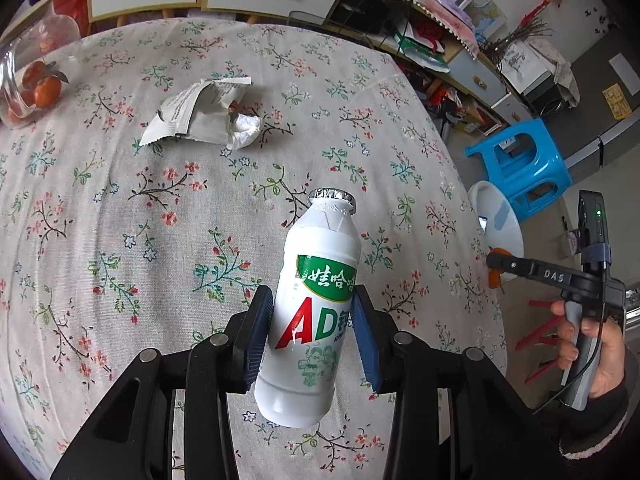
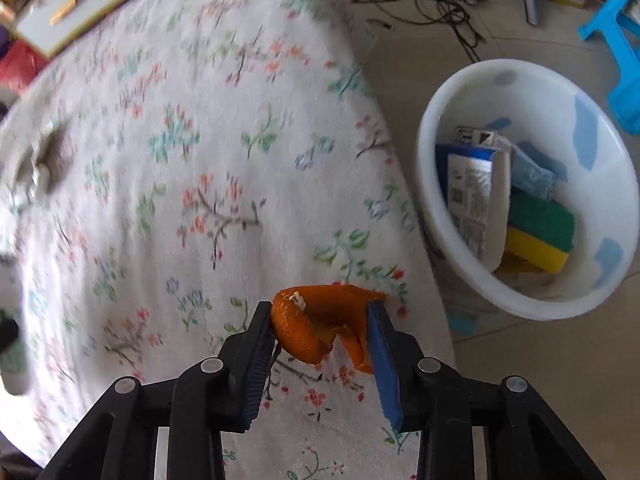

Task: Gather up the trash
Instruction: 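Carry the orange peel with the right gripper over the wastebasket and release it, then carry the AD bottle with the left gripper over the wastebasket and release it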

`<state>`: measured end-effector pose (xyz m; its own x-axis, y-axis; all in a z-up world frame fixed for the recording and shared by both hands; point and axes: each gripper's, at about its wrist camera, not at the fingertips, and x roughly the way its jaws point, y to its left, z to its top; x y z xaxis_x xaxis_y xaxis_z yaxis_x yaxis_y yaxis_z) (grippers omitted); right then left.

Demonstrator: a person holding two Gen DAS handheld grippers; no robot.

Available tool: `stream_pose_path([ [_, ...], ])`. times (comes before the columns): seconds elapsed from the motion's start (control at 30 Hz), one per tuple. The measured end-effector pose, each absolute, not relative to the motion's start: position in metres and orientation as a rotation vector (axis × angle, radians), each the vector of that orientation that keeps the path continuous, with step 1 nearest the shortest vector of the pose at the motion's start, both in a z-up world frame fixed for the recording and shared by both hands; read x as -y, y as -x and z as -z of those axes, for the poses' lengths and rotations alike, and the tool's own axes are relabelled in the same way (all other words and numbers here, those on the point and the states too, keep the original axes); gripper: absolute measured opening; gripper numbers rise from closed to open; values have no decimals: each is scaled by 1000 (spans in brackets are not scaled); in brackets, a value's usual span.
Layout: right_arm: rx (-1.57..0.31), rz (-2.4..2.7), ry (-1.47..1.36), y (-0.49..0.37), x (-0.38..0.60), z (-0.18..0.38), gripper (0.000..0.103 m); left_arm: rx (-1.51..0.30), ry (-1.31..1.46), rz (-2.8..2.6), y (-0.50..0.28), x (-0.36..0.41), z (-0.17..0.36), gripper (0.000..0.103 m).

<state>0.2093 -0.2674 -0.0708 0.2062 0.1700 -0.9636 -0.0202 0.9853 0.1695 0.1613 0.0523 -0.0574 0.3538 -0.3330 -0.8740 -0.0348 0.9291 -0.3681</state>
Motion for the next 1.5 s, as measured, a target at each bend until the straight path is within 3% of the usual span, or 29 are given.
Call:
stream_pose_path([
  [0.4, -1188, 81, -399, -221, 371, 43, 44, -1165, 310, 236, -167, -17, 47, 42],
  [0.43, -1177, 97, -416, -221, 382, 43, 47, -1162, 291, 245, -171, -9, 45, 42],
  [0.5, -1169, 109, -453, -222, 395, 45, 64, -1161, 267, 269, -179, 8, 42, 42],
  [0.6, -1163, 119, -522, -218, 414, 46, 67, -1162, 245, 315, -193, 40, 41, 42],
  [1.03, -1153, 192, -456, -182, 471, 37, 69, -1176, 148, 530, -252, 216, 50, 42],
  [1.33, -1148, 201, -483, -168, 497, 37, 70, -1109, 123, 566, -275, 273, 53, 43],
  [1.37, -1146, 201, -484, -167, 498, 37, 70, -1101, 123, 580, -277, 276, 52, 45],
  [1.4, -1143, 200, -485, -167, 498, 36, 70, -1107, 126, 595, -280, 277, 52, 58],
  [1.43, -1140, 199, -485, -166, 499, 35, 70, -1124, 132, 582, -282, 277, 54, 78],
  [1.5, -1134, 198, -486, -164, 500, 34, 71, -1122, 140, 534, -284, 270, 52, 88],
])
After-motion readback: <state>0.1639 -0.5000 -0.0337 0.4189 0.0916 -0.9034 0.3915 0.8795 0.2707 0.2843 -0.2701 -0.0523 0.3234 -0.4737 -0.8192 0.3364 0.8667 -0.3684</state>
